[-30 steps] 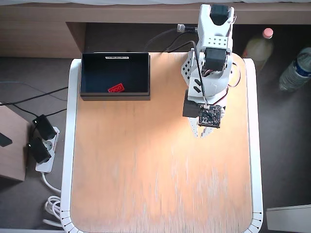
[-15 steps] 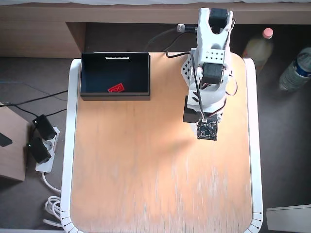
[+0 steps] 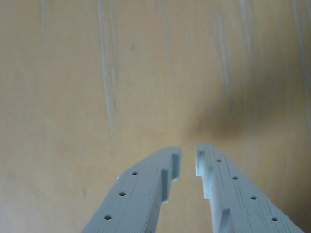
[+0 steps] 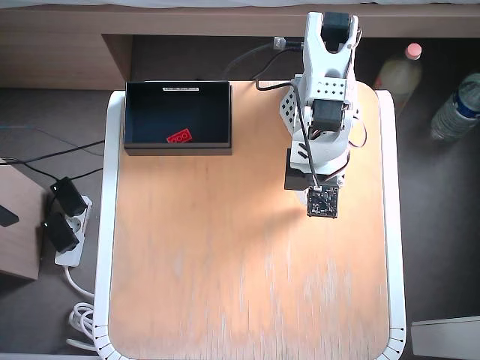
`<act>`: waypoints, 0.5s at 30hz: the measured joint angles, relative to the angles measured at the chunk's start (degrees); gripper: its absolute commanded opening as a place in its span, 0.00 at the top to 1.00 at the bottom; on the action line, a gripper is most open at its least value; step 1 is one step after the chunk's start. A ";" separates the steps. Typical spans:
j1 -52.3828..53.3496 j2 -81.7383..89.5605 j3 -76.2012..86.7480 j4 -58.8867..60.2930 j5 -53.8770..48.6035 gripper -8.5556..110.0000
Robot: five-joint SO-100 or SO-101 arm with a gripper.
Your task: Grasp a lego block and put it in the bin.
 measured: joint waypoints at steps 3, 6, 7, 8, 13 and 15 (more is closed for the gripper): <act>0.00 0.00 0.09 0.00 -0.70 0.93; 0.00 0.00 0.09 0.00 -1.76 0.93; 0.00 0.00 0.09 0.00 -2.20 0.93; 0.00 0.00 0.09 0.00 -2.55 0.93; 0.00 0.00 0.09 0.00 -5.27 0.93; 0.00 0.00 0.09 0.00 -6.86 0.93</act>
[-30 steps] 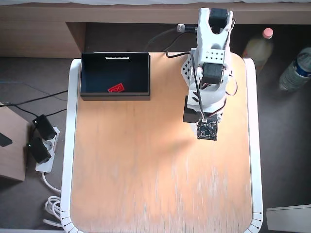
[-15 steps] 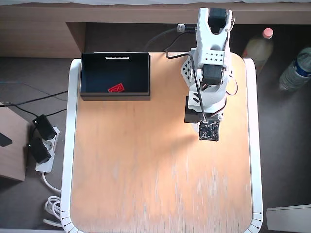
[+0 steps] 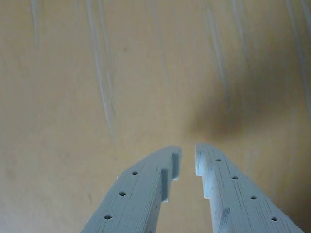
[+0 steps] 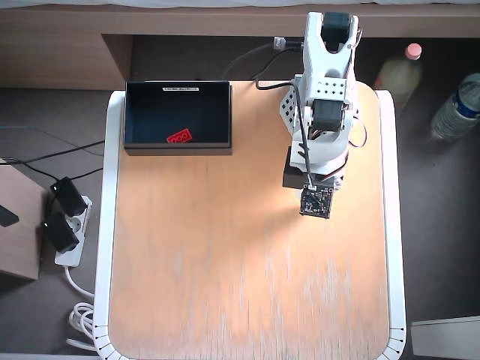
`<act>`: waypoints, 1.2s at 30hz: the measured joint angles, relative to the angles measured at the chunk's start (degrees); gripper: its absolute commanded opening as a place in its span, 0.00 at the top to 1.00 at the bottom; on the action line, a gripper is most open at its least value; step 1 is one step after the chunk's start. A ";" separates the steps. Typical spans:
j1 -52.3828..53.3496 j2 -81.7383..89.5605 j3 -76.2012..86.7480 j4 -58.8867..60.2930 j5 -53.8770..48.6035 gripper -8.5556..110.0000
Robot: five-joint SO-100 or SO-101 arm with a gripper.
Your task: Grasp a lego block and put it in the bin.
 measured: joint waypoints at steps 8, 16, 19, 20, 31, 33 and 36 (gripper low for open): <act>0.00 0.00 0.00 0.26 -2.99 0.92; 0.00 0.00 0.00 0.26 -2.99 0.93; 0.00 0.00 0.00 0.26 -2.99 0.93; 0.18 0.00 0.00 0.26 -2.99 0.93; 0.79 0.00 0.00 0.26 -2.99 0.93; 0.79 0.00 0.00 0.26 -2.99 0.93; 0.79 0.00 0.00 0.26 -2.99 0.93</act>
